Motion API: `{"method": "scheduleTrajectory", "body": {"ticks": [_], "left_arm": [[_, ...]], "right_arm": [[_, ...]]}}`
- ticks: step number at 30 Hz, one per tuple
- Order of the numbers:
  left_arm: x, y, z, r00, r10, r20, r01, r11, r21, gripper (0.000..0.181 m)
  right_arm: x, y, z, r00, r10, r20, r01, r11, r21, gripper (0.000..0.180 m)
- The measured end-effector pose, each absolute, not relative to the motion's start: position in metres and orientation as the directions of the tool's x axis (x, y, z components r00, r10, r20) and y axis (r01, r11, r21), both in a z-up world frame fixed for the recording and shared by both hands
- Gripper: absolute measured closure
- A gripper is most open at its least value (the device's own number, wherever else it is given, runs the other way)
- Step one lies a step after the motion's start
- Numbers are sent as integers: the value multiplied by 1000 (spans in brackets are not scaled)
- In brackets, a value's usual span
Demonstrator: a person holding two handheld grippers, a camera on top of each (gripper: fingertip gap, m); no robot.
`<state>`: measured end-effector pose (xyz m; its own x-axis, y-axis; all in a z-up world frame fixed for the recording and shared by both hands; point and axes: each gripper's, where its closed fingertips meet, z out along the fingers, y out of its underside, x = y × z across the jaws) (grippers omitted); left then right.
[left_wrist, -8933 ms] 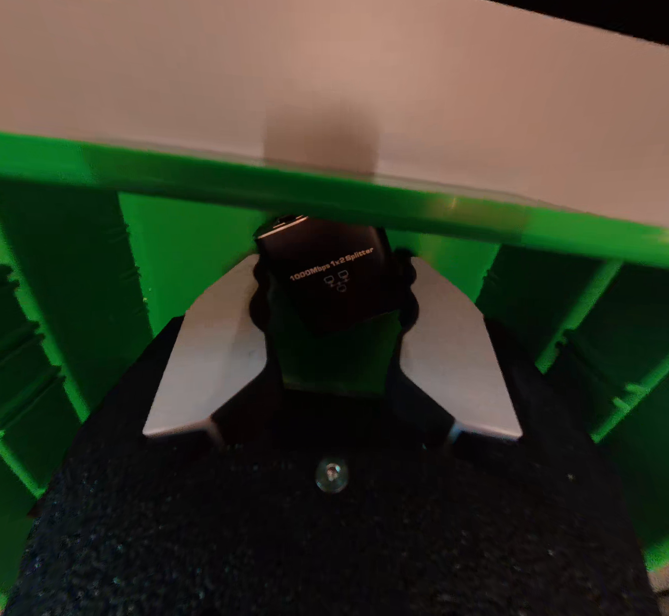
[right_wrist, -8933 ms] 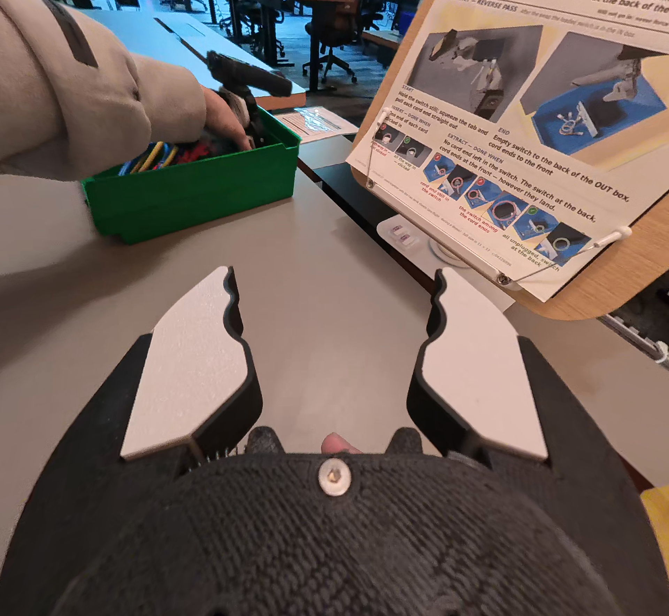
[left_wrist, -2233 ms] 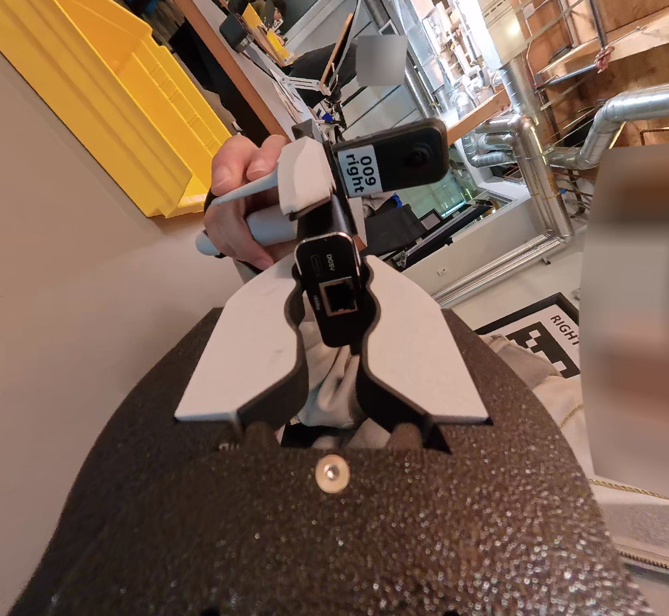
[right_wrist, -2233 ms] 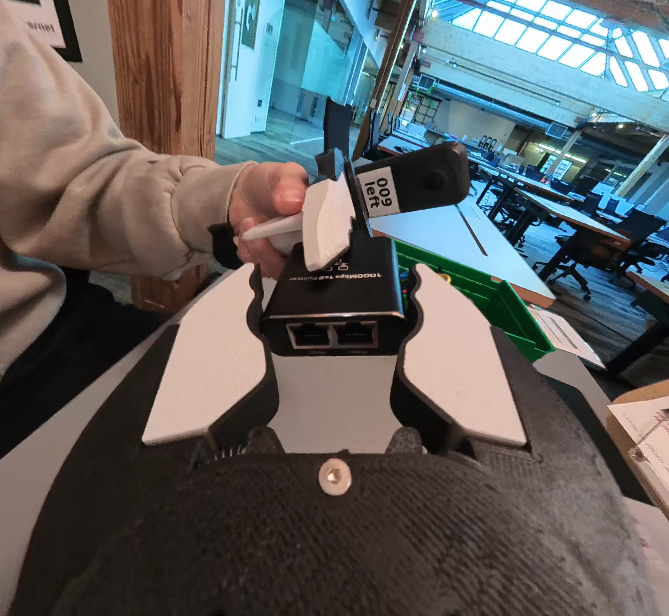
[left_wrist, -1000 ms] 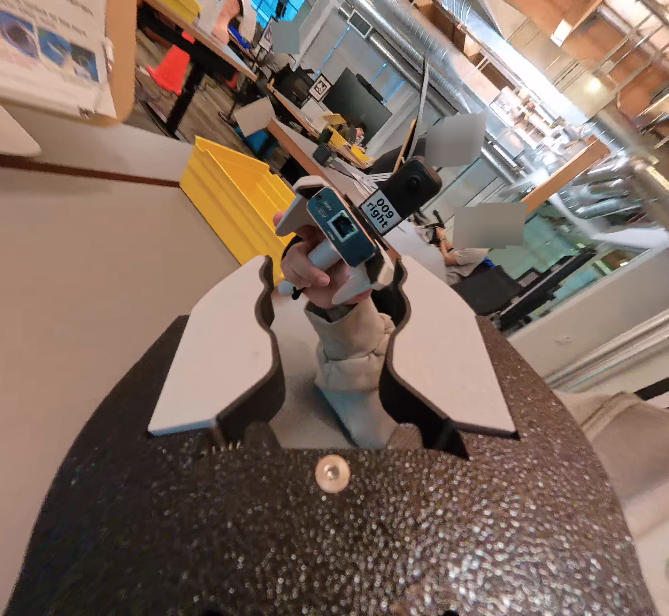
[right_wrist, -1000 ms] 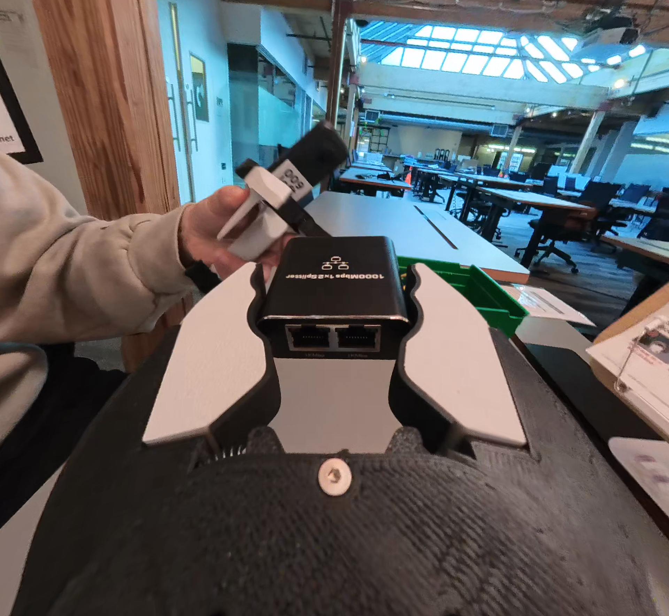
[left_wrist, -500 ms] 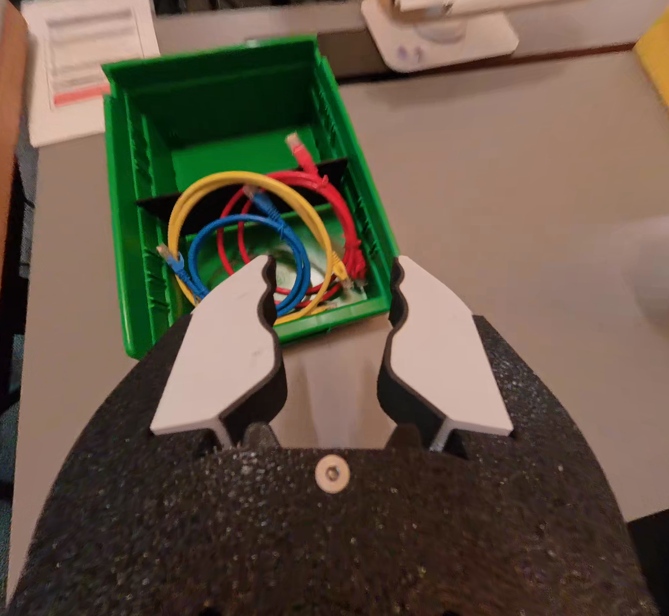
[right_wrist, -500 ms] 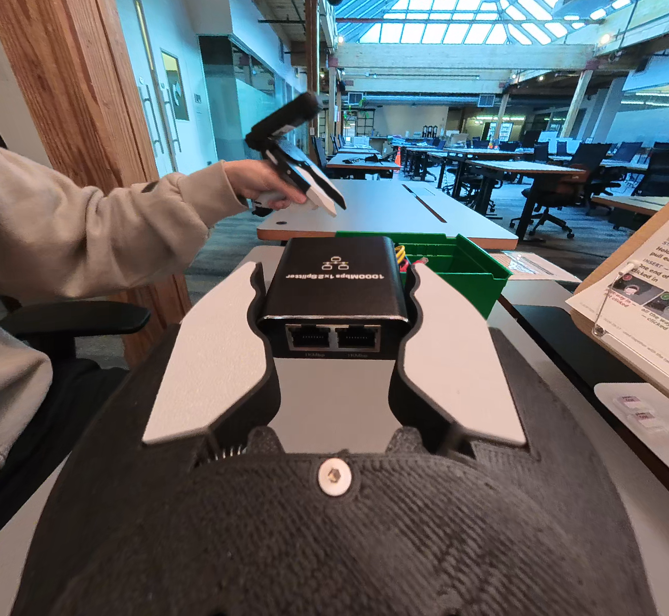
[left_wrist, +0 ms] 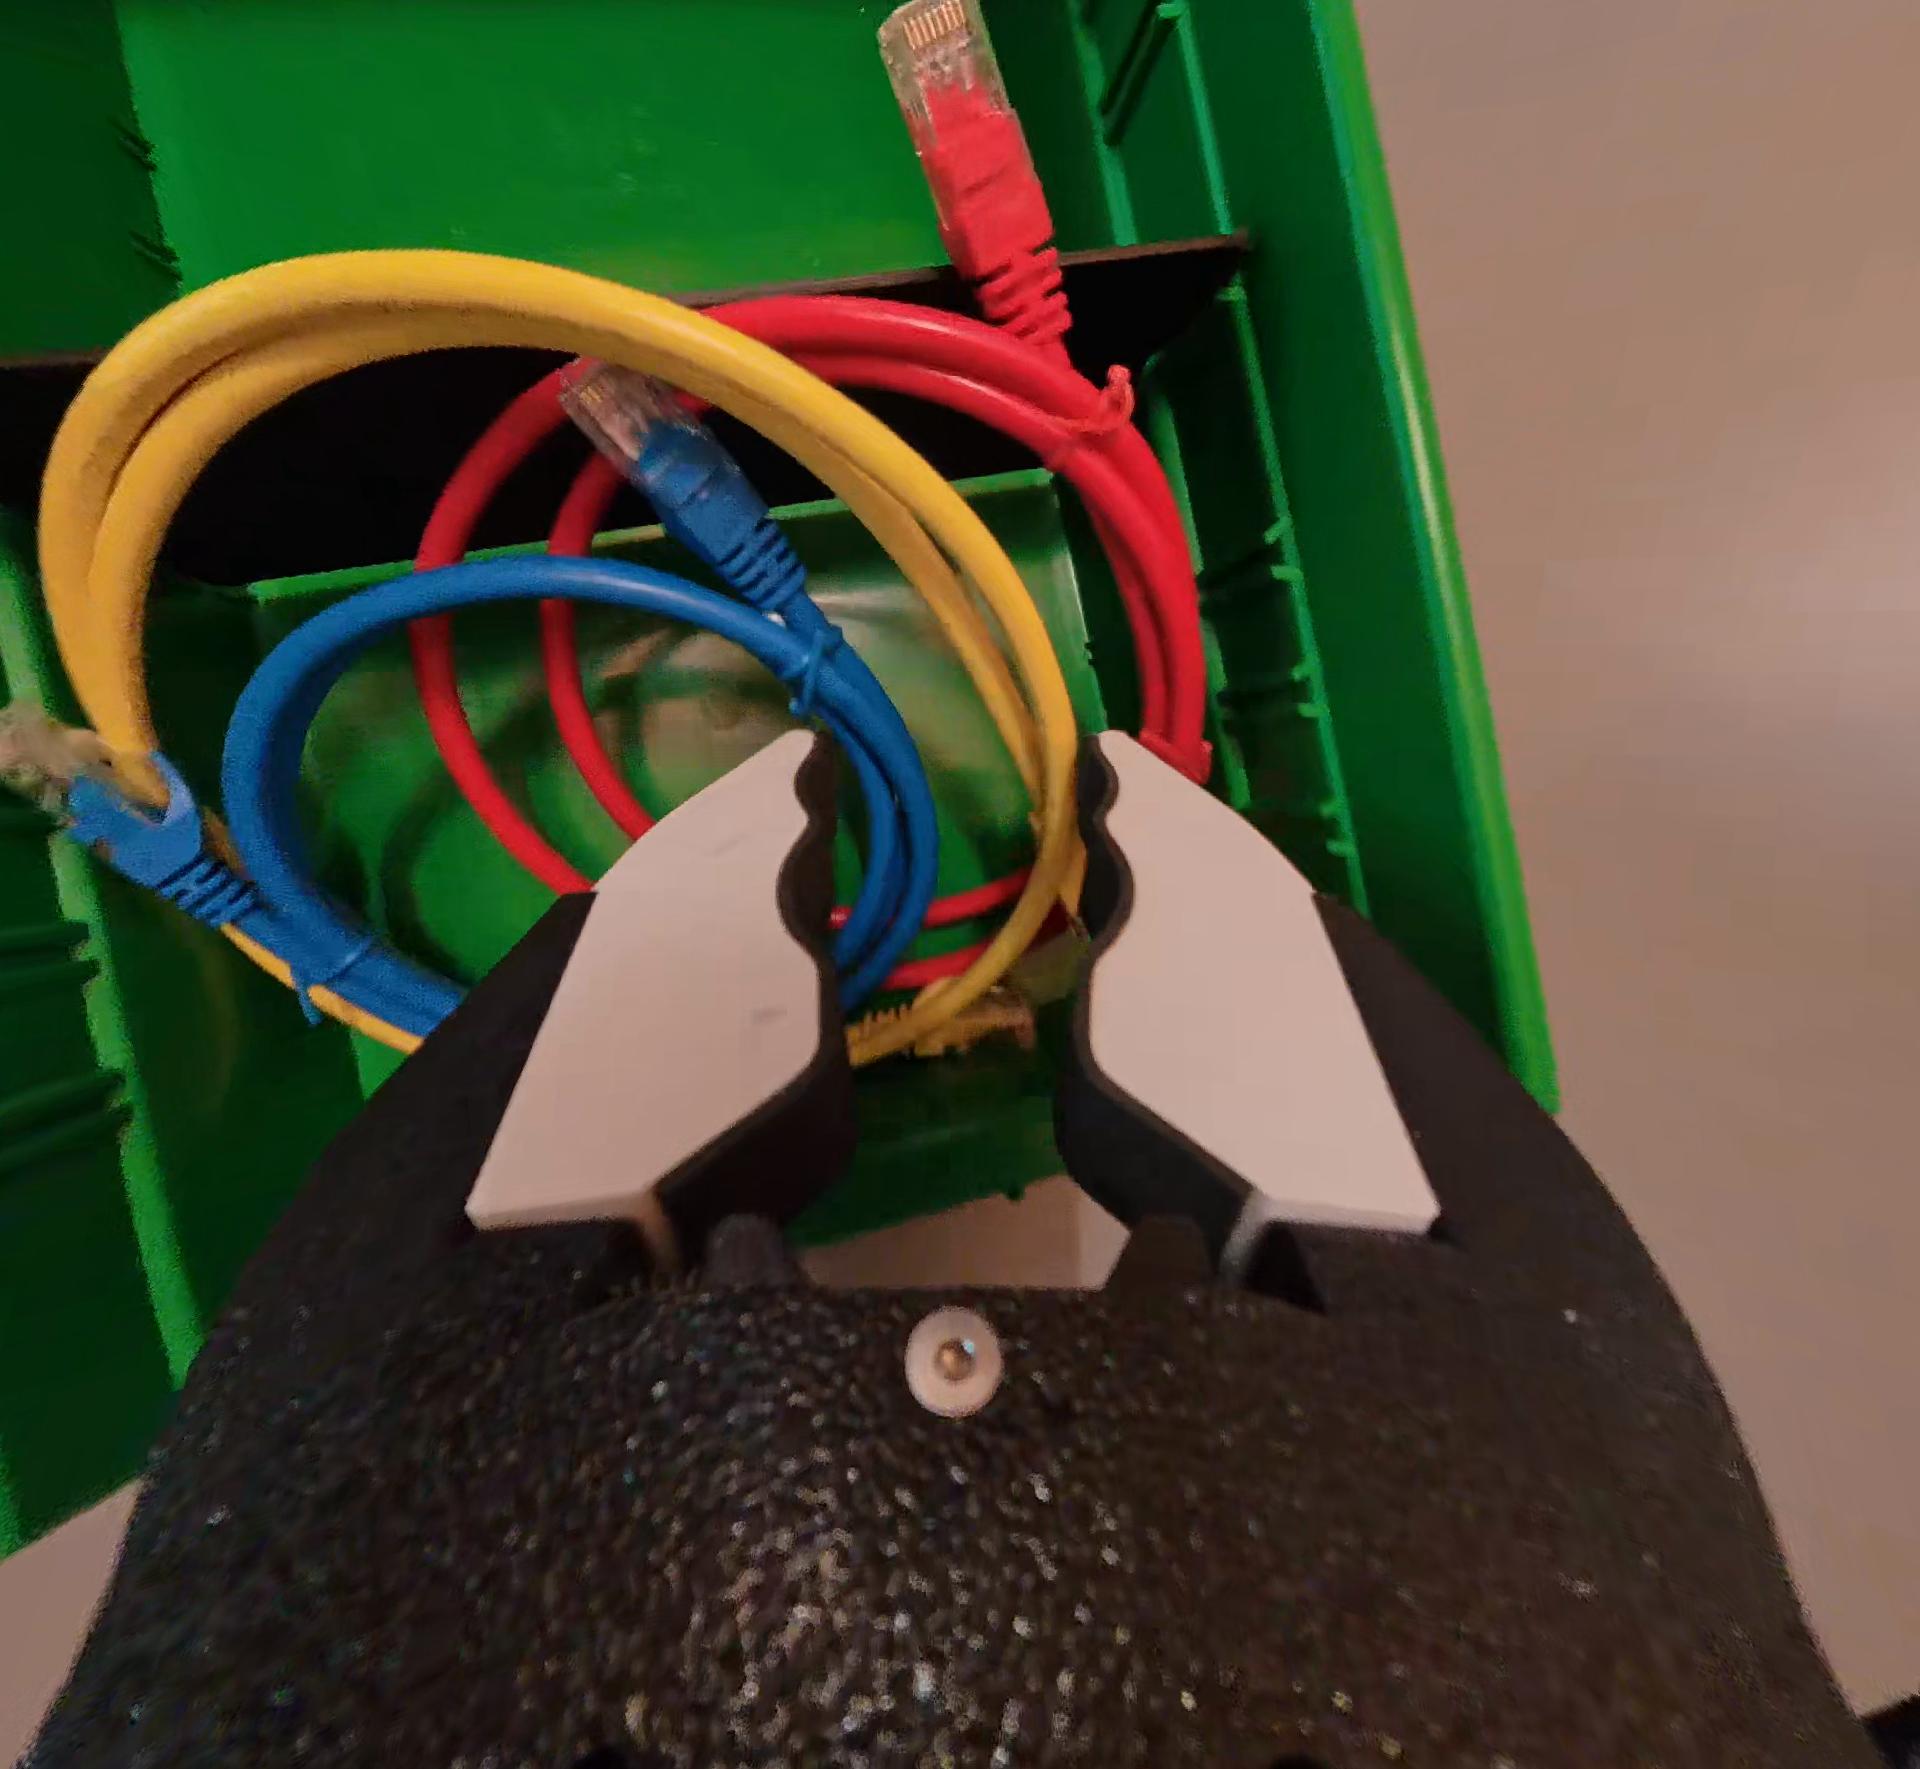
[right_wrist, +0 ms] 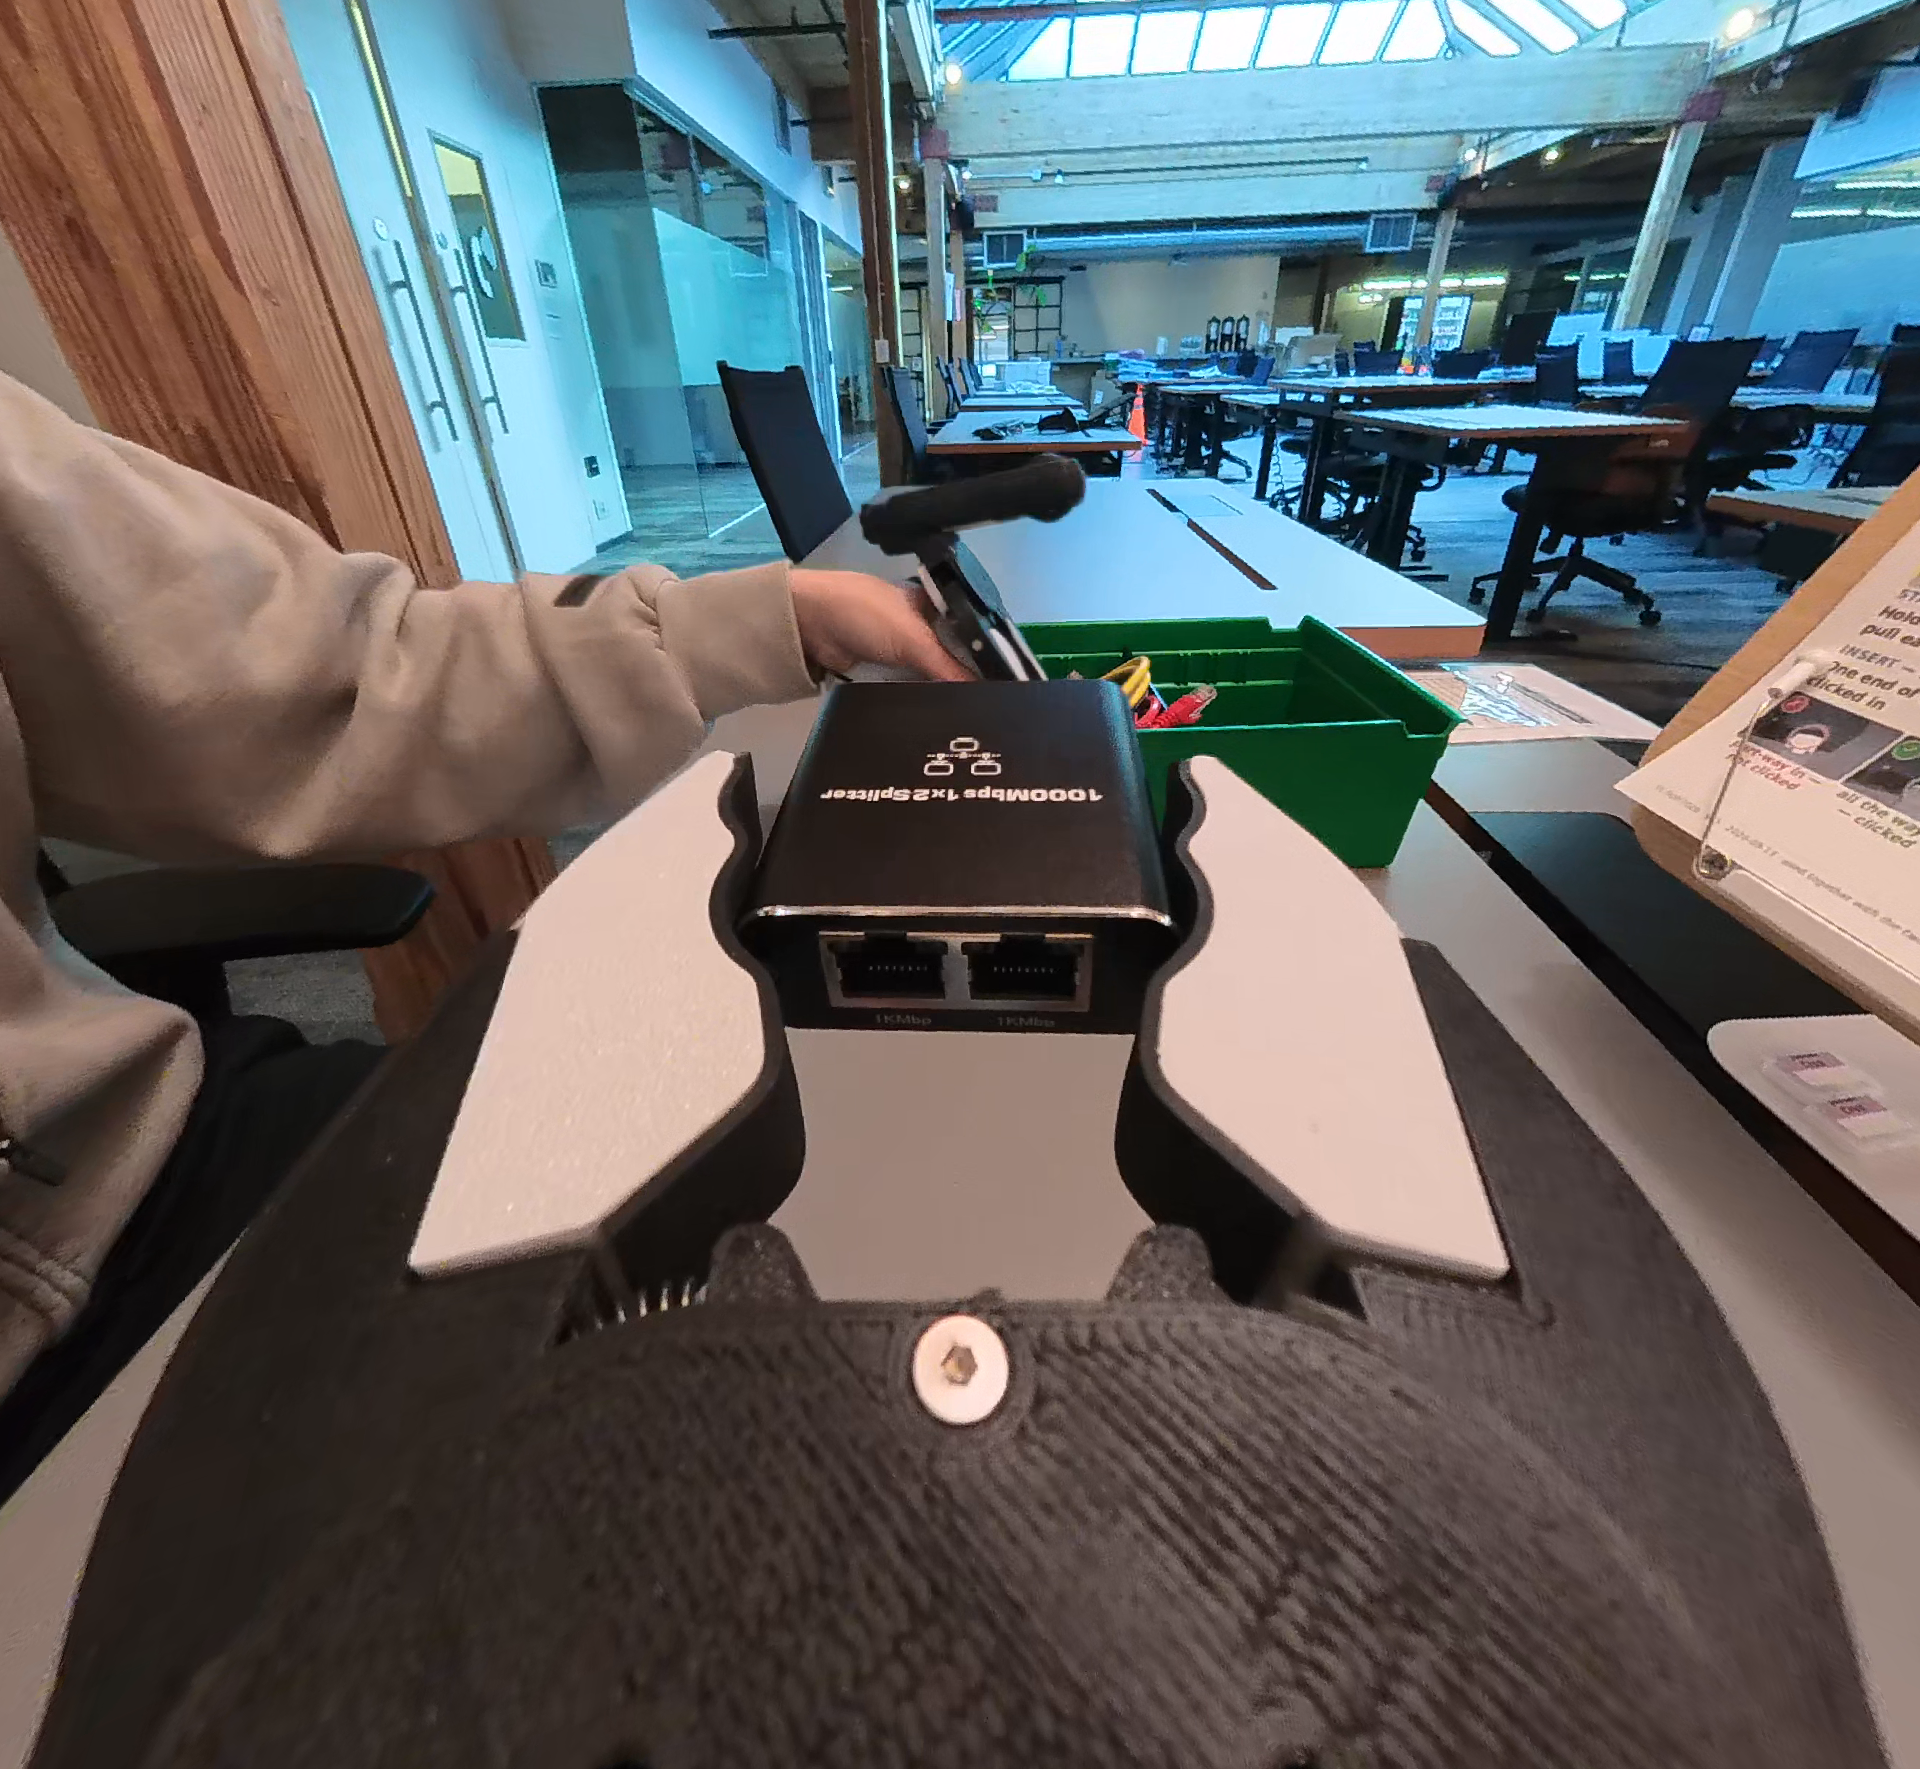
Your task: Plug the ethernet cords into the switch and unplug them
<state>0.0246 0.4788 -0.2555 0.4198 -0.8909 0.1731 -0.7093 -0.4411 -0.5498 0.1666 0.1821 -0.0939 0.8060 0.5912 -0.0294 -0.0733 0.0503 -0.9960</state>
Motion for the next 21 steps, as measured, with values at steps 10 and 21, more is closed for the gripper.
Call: {"method": "scheduleTrajectory", "body": {"ticks": [10, 21], "left_arm": [[35, 478, -256, 392, -899, 196, -681, -427, -595, 173], [15, 478, -146, 431, -895, 118, -412, -312, -856, 174]], "right_arm": [[167, 184, -101, 802, 597, -34, -61, 26, -998, 104], [163, 177, -92, 793, 610, -4, -49, 57, -997, 104]]}}
